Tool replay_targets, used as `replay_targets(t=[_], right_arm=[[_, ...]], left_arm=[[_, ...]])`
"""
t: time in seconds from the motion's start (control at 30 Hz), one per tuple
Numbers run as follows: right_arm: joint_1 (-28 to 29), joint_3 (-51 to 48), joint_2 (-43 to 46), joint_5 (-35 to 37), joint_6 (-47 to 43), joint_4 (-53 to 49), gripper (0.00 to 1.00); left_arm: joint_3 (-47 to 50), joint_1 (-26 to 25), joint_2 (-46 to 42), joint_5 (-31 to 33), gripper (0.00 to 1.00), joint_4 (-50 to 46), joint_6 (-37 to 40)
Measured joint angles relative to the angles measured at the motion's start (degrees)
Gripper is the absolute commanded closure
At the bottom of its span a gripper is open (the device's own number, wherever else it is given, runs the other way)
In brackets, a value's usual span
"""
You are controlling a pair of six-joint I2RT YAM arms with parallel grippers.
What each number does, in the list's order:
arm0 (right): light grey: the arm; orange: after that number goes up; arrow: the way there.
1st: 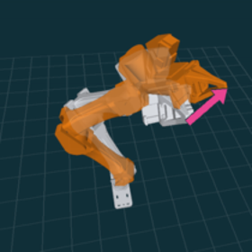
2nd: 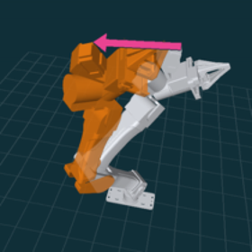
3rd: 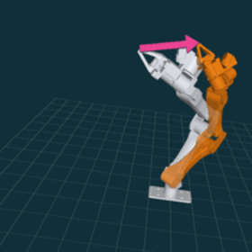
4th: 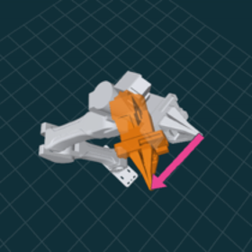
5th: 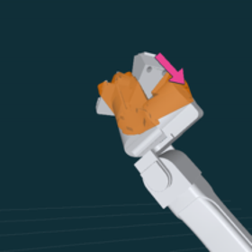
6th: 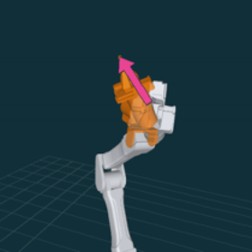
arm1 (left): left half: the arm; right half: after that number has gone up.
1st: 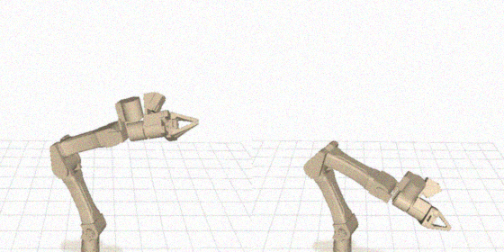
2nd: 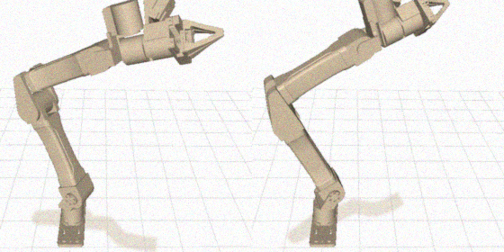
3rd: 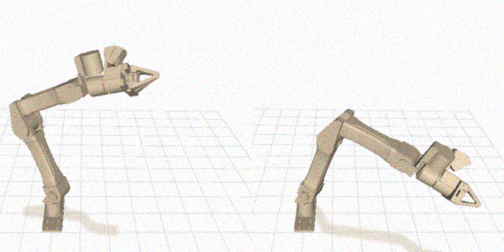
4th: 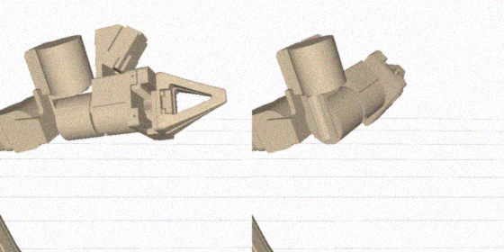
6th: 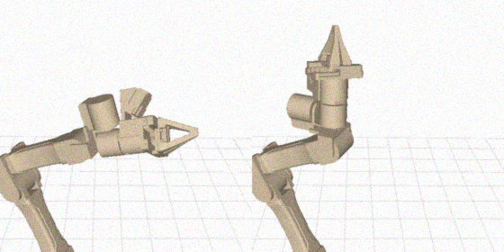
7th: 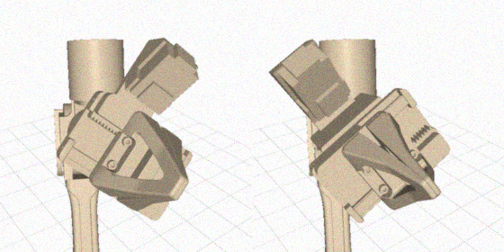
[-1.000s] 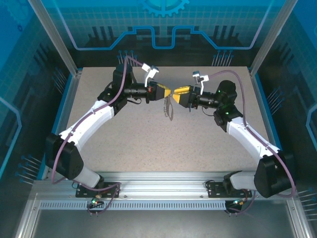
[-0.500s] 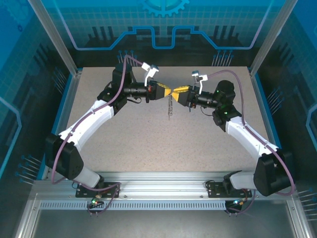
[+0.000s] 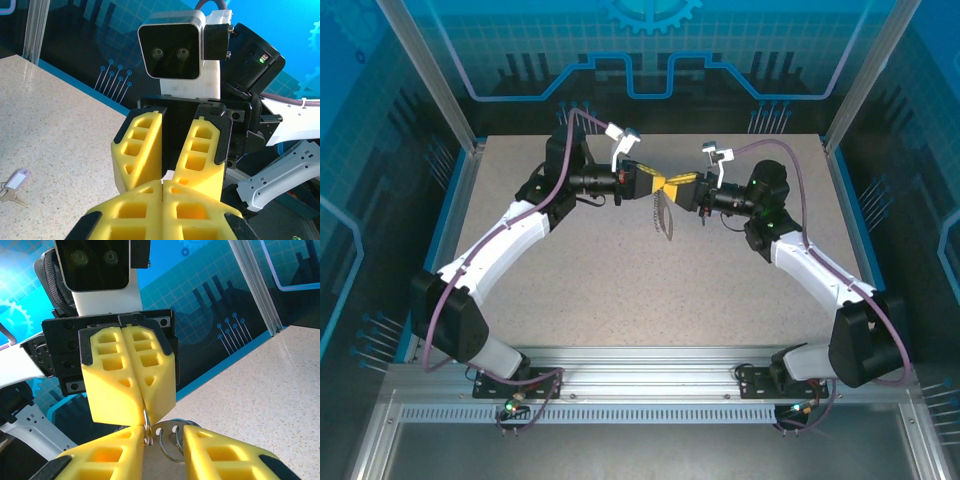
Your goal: Put the keys on the keyring
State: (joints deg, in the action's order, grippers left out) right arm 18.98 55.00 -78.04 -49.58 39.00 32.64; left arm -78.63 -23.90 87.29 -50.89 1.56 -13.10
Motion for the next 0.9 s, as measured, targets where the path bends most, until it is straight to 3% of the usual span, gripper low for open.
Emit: replay_targets(t=[0.33,0.53,0.67,0.7,0.77,0.9], right_arm=[[0.11,0.2,0.0,-0.37,0.44,0.42,0.83],[0.13,0.2,0.0,-0.39,1.38,1.11,1.0],[0.13,0.2,0.0,-0.37,1.73,1.29,1.0],[0.13,0.2,0.0,-0.35,1.75,1.29,0.96],[0.13,0.2,0.0,-0.35,1.92,1.29,0.77],[0.11,0.2,0.0,0.42,2.16,1.27,0.77]], left_arm=[[0.0,0.02,0.0,0.09,1.0,-0.02,0.13],[-0.02,0.07,0.0,0.2,1.0,0.02,0.17],[-0.02,0.07,0.0,0.2,1.0,0.2,0.2],[-0.02,0.07,0.0,0.2,1.0,0.2,0.2],[-0.02,0.07,0.0,0.2,1.0,0.2,0.17],[-0.02,0.04,0.0,-0.17,1.0,0.37,0.17]])
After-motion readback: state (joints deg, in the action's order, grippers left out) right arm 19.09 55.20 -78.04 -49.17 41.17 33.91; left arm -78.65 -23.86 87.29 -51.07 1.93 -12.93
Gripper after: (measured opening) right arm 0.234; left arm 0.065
